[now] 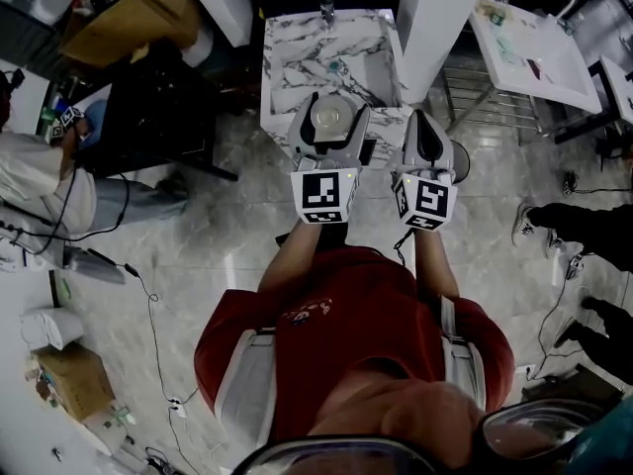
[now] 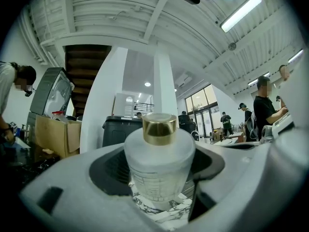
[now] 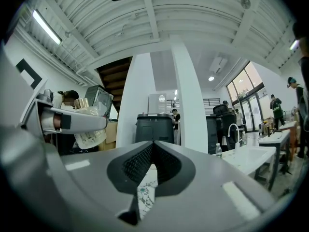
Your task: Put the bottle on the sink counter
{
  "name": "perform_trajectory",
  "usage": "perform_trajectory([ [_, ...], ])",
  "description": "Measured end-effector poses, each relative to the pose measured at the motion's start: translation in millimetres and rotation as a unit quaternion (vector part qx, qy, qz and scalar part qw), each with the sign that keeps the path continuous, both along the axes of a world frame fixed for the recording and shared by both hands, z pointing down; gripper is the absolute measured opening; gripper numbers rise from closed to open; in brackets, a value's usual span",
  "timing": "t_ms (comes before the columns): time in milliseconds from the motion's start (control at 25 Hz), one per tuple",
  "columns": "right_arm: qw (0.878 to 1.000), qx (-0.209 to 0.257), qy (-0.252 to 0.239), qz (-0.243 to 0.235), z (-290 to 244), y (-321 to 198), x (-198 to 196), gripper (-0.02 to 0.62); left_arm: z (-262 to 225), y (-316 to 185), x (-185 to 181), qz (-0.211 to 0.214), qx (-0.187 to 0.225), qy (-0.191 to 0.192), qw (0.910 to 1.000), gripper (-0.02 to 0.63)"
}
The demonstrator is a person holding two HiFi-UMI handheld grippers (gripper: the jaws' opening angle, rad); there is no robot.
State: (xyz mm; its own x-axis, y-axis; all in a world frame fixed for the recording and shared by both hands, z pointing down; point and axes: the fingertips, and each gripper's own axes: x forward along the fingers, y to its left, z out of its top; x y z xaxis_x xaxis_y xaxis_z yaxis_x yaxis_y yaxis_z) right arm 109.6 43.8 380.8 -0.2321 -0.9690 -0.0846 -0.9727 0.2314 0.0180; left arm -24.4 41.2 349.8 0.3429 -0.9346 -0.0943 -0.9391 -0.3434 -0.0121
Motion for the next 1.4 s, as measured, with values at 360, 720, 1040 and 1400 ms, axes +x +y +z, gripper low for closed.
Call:
perform_trajectory([
  [360,1.0,-0.015,0.01,0.003,6,-79,-28,0.003,13,-80,-22,0.012,-0.02,-0.002,0.9997,0.336],
  [720,0.999,-0.022,0.02,0.022,-2,-153,-45,0.003,7,-158,-37,0.036,-0.027,0.005,0.999,0.336],
  [1040,0.999,-0.018,0.024,0.034,-13,-209,-65,0.002,-7,-216,-54,0.053,-0.021,0.009,0.9983,0.336],
  [1400,0.998,-0.015,0.033,0.044,-20,-246,-77,0.002,-11,-257,-64,0.066,-0.022,0.018,0.9974,0.336],
])
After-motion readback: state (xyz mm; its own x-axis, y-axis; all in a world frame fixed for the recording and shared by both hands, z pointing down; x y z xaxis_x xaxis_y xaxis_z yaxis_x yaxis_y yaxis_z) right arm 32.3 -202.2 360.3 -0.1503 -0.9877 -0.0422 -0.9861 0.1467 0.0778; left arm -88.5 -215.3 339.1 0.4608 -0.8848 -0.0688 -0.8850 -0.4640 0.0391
